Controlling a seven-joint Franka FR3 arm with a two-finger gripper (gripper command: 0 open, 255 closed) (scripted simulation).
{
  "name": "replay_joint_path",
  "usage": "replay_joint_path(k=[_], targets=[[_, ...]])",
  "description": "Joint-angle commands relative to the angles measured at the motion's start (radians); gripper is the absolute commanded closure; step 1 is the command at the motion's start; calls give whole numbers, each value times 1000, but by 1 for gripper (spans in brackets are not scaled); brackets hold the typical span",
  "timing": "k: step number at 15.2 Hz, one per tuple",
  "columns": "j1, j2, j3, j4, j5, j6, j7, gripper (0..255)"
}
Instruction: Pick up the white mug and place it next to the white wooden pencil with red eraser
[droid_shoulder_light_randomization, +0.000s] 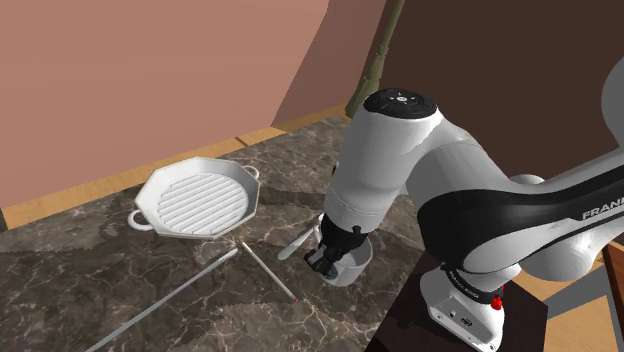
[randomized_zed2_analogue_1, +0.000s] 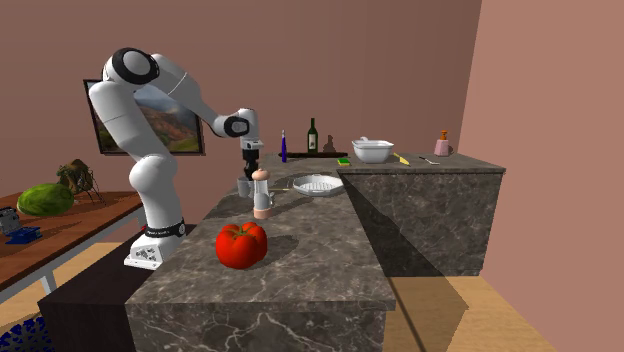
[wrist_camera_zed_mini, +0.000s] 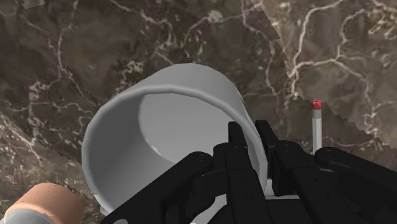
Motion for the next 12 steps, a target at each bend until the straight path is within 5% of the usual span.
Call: replay_joint_path(k=[1,7,8,12], targets=[[-2,9,4,-8,-2,17,2,255],[-2,9,4,-8,-2,17,2,255],[-2,9,4,-7,-2,17,2,0],[-2,9,4,-7,-2,17,2,0]])
